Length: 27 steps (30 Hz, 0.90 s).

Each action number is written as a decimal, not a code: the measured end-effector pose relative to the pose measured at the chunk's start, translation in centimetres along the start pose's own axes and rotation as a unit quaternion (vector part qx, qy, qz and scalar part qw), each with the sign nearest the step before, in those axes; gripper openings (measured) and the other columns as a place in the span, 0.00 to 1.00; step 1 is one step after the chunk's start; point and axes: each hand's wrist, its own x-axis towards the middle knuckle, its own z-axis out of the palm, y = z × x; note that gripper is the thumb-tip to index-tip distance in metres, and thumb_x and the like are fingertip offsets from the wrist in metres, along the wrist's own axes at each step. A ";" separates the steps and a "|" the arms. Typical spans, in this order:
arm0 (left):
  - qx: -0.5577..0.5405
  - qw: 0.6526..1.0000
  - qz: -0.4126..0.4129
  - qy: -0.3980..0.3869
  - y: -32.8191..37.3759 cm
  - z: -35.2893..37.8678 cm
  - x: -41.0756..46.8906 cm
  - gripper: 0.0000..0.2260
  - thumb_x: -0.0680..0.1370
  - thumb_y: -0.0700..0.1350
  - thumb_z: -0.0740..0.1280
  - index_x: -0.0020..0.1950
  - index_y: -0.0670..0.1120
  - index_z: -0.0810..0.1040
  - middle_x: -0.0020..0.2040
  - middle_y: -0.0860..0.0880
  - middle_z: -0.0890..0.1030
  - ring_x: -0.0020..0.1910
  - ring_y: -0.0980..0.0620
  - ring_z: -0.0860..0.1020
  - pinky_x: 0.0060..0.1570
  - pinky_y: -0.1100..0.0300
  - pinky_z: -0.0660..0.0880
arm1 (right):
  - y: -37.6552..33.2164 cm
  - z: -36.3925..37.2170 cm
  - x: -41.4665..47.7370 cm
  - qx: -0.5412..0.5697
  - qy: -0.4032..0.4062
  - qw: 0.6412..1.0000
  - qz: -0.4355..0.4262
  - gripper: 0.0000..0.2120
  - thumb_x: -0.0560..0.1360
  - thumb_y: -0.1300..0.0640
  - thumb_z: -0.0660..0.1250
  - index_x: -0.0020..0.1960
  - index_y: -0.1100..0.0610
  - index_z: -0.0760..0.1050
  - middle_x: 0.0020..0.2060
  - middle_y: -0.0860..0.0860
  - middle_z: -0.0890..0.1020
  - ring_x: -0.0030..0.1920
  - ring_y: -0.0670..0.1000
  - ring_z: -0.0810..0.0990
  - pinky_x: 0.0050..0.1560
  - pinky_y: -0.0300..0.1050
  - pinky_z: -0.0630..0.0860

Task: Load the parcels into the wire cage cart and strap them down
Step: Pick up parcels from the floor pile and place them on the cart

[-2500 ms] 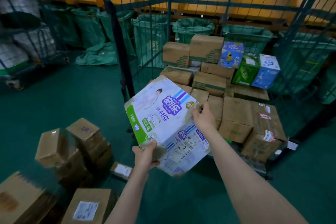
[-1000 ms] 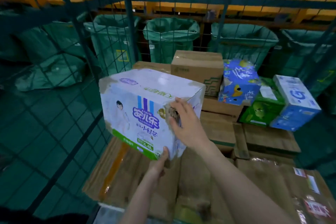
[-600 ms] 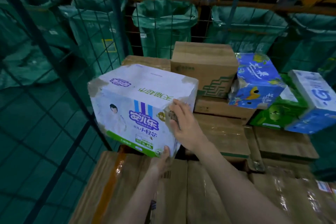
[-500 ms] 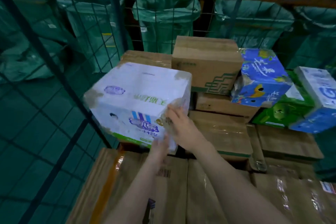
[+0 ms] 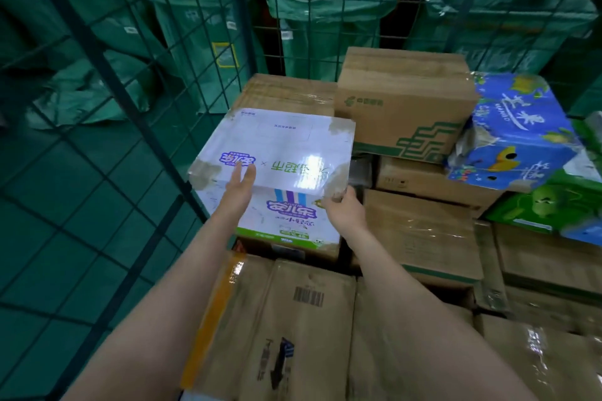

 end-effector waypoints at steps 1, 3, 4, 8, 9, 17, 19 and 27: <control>0.022 1.000 -0.002 -0.007 -0.2 -0.3 0.1 0.28 0.79 0.63 0.52 0.77 0.54 0.54 0.77 0.49 0.55 0.74 0.44 0.58 0.72 0.44 0.57 | 0.1 0.5 0.1 0.010 -0.024 1.000 -0.003 0.24 0.79 0.57 0.60 0.73 0.57 0.57 0.63 0.54 0.74 0.54 0.54 0.73 0.48 0.43 0.68; 0.070 0.997 -0.011 0.008 -0.4 -1.2 0.4 0.28 0.80 0.61 0.52 0.77 0.49 0.58 0.78 0.47 0.54 0.73 0.43 0.60 0.72 0.46 0.58 | 0.1 1.3 0.1 0.025 -0.059 0.998 -0.004 0.29 0.79 0.60 0.59 0.76 0.54 0.52 0.66 0.53 0.72 0.59 0.54 0.73 0.51 0.43 0.68; 0.088 0.996 -0.006 0.010 -0.5 -1.7 0.5 0.27 0.81 0.60 0.52 0.77 0.48 0.59 0.78 0.46 0.52 0.74 0.43 0.59 0.72 0.47 0.58 | -0.1 1.7 0.1 0.028 -0.074 0.997 -0.004 0.31 0.79 0.61 0.59 0.77 0.52 0.48 0.67 0.52 0.71 0.61 0.54 0.72 0.52 0.43 0.69; 0.111 0.993 0.012 -0.029 -0.4 -3.3 0.2 0.23 0.82 0.56 0.50 0.76 0.50 0.60 0.78 0.49 0.54 0.75 0.48 0.56 0.74 0.51 0.53 | 0.0 2.6 0.2 0.027 -0.064 0.998 0.005 0.33 0.78 0.65 0.57 0.77 0.53 0.44 0.66 0.53 0.71 0.53 0.53 0.73 0.35 0.39 0.69; 0.109 0.993 0.018 -0.039 -0.4 -3.4 -0.3 0.22 0.83 0.55 0.50 0.76 0.49 0.60 0.77 0.50 0.56 0.75 0.49 0.57 0.73 0.52 0.53 | 0.2 2.8 0.2 0.027 -0.052 0.998 0.012 0.33 0.78 0.65 0.57 0.77 0.54 0.44 0.66 0.54 0.71 0.52 0.53 0.73 0.34 0.39 0.68; 0.069 0.996 -0.001 -0.058 -0.6 -4.4 -5.6 0.21 0.83 0.53 0.52 0.73 0.46 0.63 0.74 0.47 0.62 0.71 0.47 0.63 0.70 0.51 0.60 | -1.1 2.5 -2.0 -0.054 -0.004 0.998 -0.016 0.32 0.79 0.60 0.58 0.77 0.55 0.47 0.74 0.57 0.58 0.66 0.59 0.69 0.51 0.45 0.72; 0.072 0.996 -0.003 -0.043 -0.5 -5.2 -8.0 0.17 0.83 0.52 0.52 0.69 0.48 0.65 0.73 0.47 0.64 0.68 0.47 0.66 0.64 0.52 0.64 | -1.8 2.0 -3.6 -0.083 -0.031 0.996 -0.021 0.32 0.78 0.60 0.57 0.78 0.55 0.45 0.74 0.57 0.55 0.66 0.60 0.69 0.51 0.46 0.72; 0.008 0.994 -0.076 0.078 -4.3 -7.0 -19.5 0.17 0.81 0.47 0.58 0.70 0.47 0.68 0.57 0.49 0.71 0.47 0.49 0.73 0.51 0.54 0.70 | -0.4 1.3 -11.6 -0.177 -0.170 0.966 -0.079 0.29 0.77 0.58 0.60 0.75 0.59 0.54 0.66 0.60 0.69 0.59 0.59 0.73 0.45 0.44 0.71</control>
